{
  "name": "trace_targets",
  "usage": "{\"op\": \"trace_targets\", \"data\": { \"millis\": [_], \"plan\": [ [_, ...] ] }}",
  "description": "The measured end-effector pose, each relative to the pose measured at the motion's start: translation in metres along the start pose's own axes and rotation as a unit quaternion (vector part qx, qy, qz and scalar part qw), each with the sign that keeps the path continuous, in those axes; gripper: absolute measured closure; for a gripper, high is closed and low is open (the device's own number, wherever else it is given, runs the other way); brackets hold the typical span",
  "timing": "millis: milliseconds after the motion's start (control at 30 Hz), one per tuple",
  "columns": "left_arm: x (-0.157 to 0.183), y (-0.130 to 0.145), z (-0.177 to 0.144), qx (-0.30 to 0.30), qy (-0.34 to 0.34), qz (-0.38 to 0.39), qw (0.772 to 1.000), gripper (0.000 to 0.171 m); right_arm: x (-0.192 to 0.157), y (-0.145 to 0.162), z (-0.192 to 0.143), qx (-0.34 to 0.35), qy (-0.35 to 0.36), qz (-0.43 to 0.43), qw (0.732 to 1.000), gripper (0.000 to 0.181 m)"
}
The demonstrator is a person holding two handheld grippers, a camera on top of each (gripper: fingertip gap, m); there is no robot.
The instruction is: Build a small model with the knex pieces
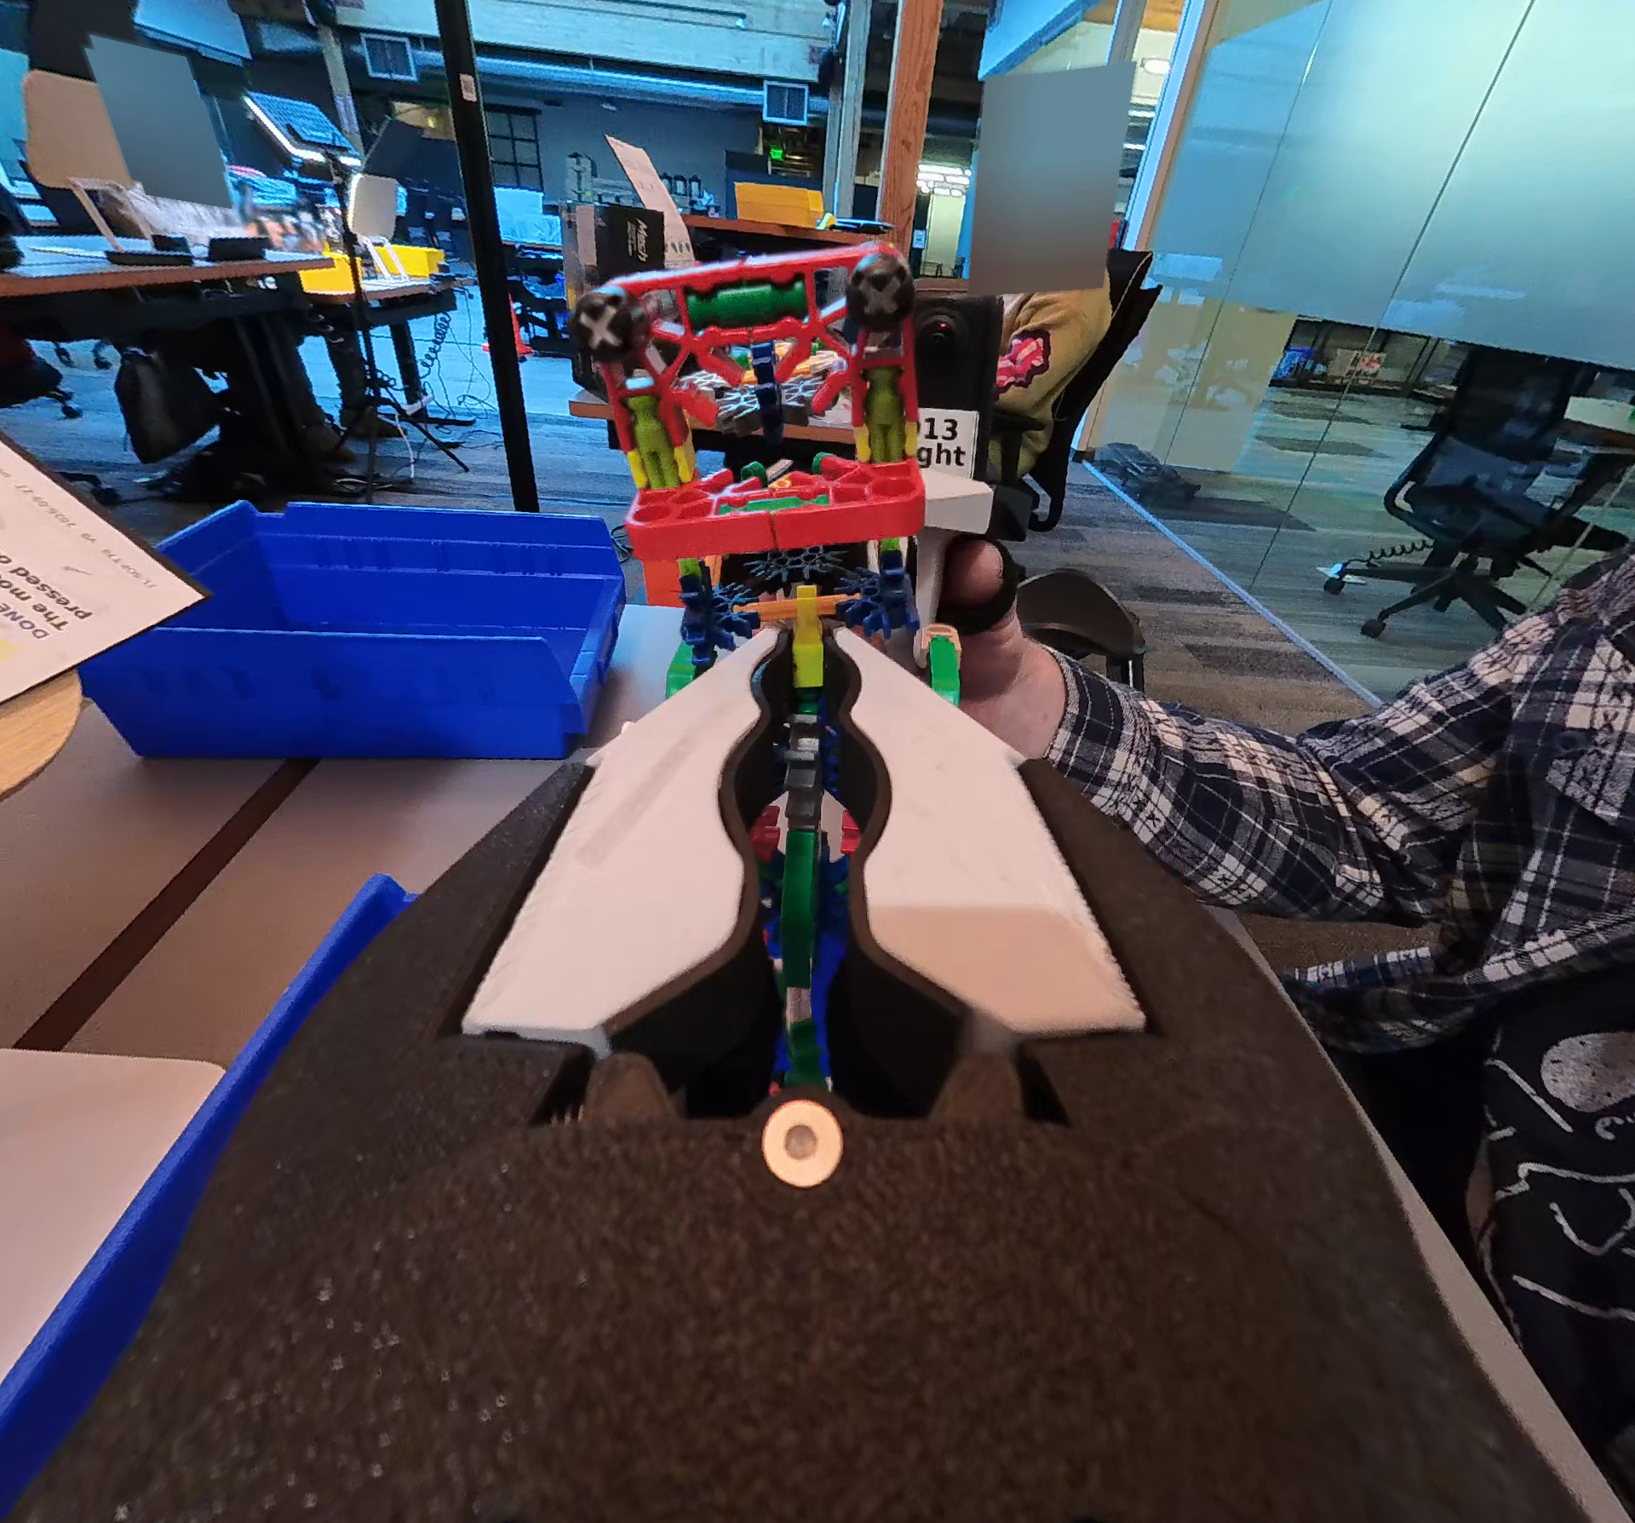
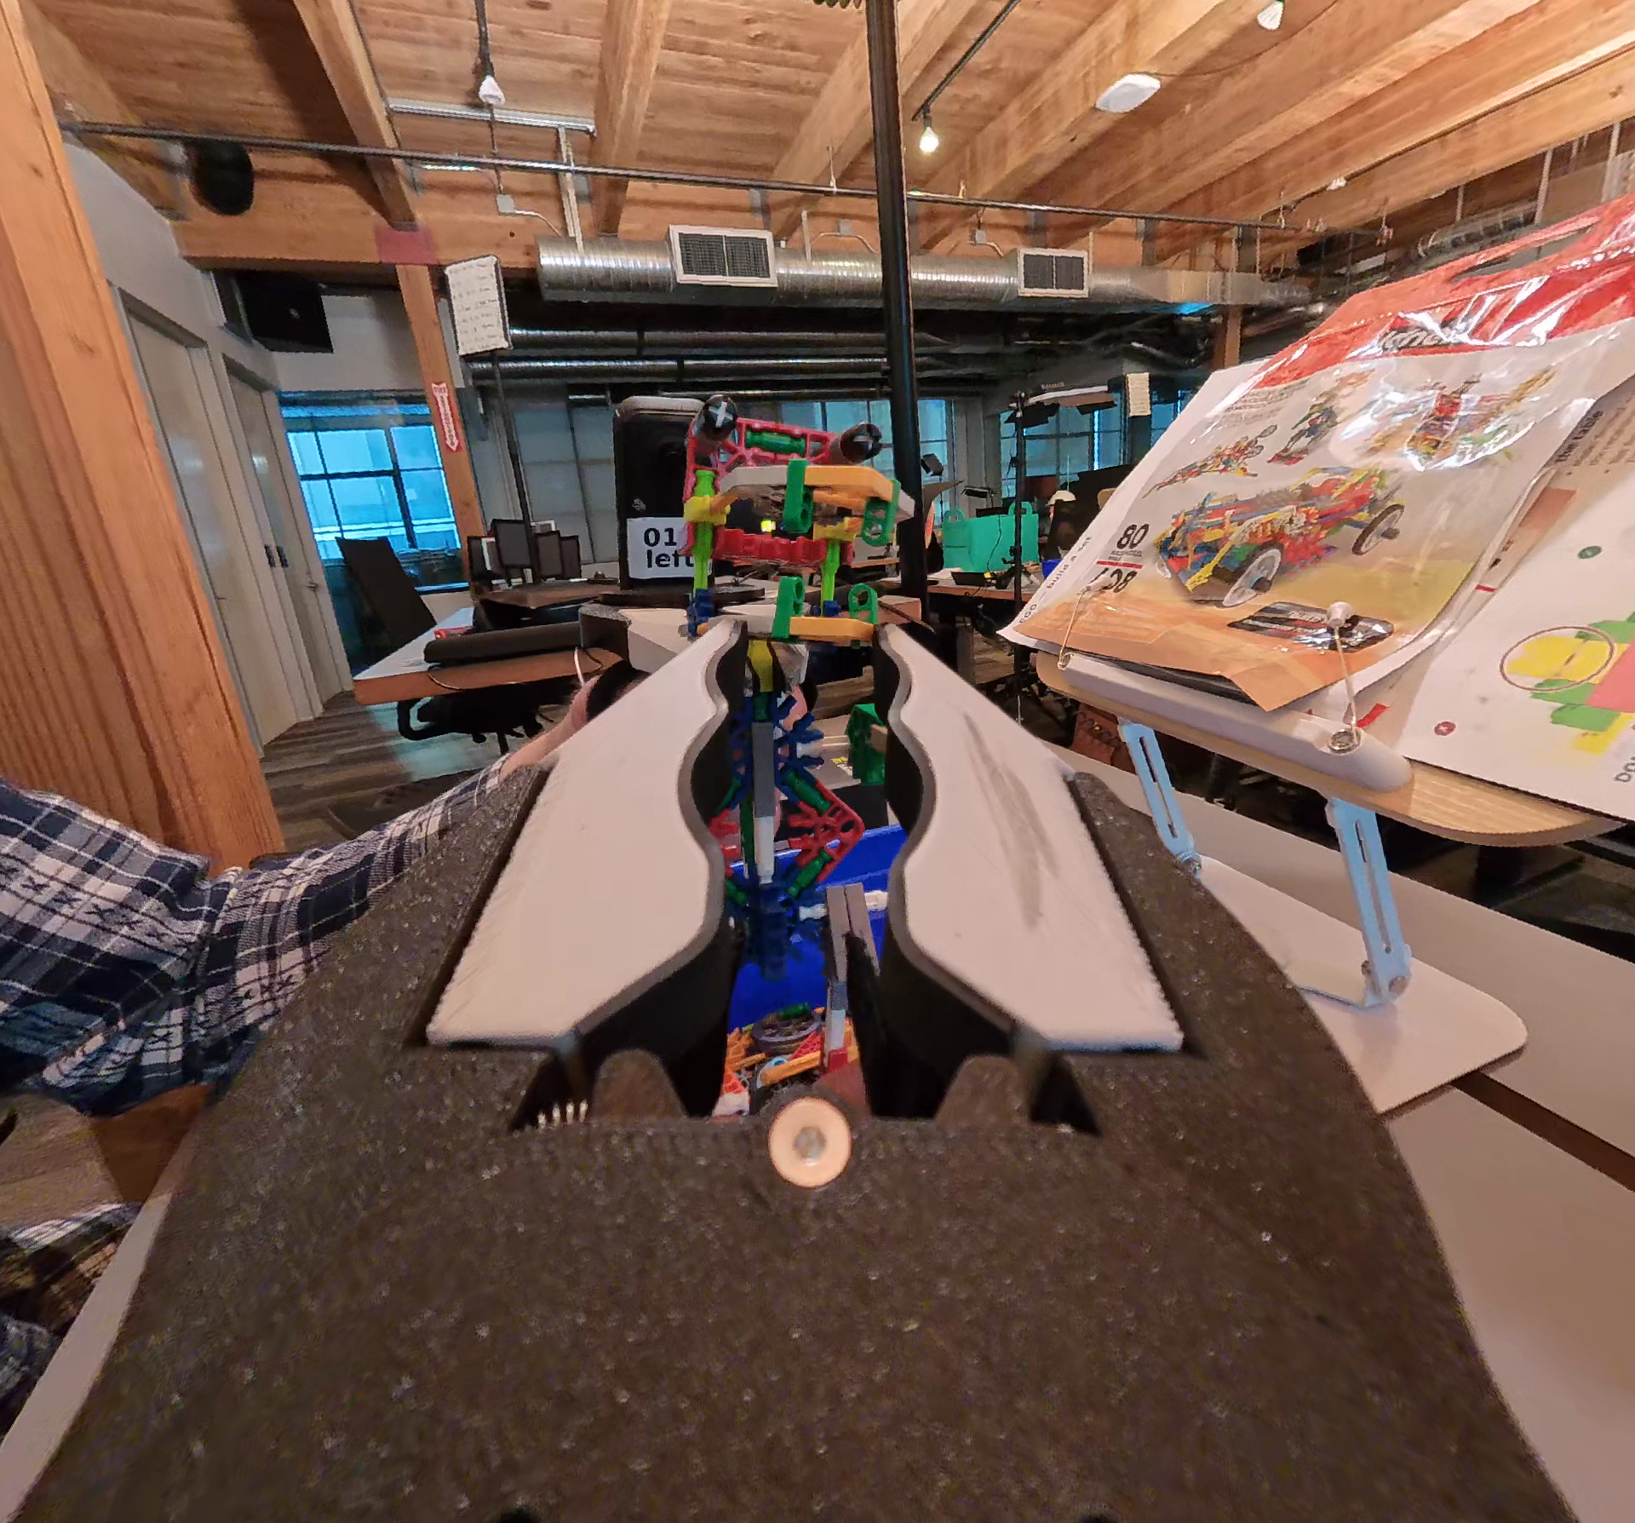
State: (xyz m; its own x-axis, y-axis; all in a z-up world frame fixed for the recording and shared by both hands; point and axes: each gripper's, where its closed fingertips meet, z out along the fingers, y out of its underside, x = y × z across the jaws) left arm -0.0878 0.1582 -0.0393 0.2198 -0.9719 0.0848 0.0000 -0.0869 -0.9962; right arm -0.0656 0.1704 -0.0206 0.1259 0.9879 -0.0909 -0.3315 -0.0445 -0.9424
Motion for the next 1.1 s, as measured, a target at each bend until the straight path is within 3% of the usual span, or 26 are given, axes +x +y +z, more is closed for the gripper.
{"op": "trace_targets", "data": {
  "millis": [167, 267, 400, 600, 767, 933, 1100],
  "plan": [
    [-0.002, -0.003, -0.002, 0.008, -0.006, 0.005, 1.000, 0.168, 0.001, 0.000, -0.001, 0.003, -0.001, 0.001, 1.000, 0.150],
    [0.000, -0.006, -0.004, 0.017, -0.002, 0.006, 1.000, 0.168, 0.001, -0.001, -0.003, 0.009, -0.009, 0.011, 1.000, 0.129],
    [0.001, -0.007, -0.002, 0.019, 0.001, 0.005, 1.000, 0.168, -0.001, 0.012, 0.001, -0.023, -0.021, 0.023, 0.999, 0.115],
    [0.010, -0.004, 0.003, 0.017, 0.021, 0.006, 1.000, 0.168, -0.010, 0.030, 0.011, -0.059, -0.041, 0.030, 0.997, 0.122],
    [0.011, -0.004, 0.005, 0.012, 0.023, 0.006, 1.000, 0.168, -0.011, 0.023, 0.010, -0.043, -0.041, 0.026, 0.998, 0.133],
    [0.017, -0.013, 0.015, 0.008, 0.031, 0.007, 0.999, 0.168, -0.015, 0.008, 0.002, -0.044, -0.032, 0.005, 0.998, 0.135],
    [0.030, -0.034, 0.040, -0.049, 0.054, 0.040, 0.997, 0.167, -0.018, -0.028, -0.015, -0.022, 0.003, -0.025, 0.999, 0.133]
  ]
}}
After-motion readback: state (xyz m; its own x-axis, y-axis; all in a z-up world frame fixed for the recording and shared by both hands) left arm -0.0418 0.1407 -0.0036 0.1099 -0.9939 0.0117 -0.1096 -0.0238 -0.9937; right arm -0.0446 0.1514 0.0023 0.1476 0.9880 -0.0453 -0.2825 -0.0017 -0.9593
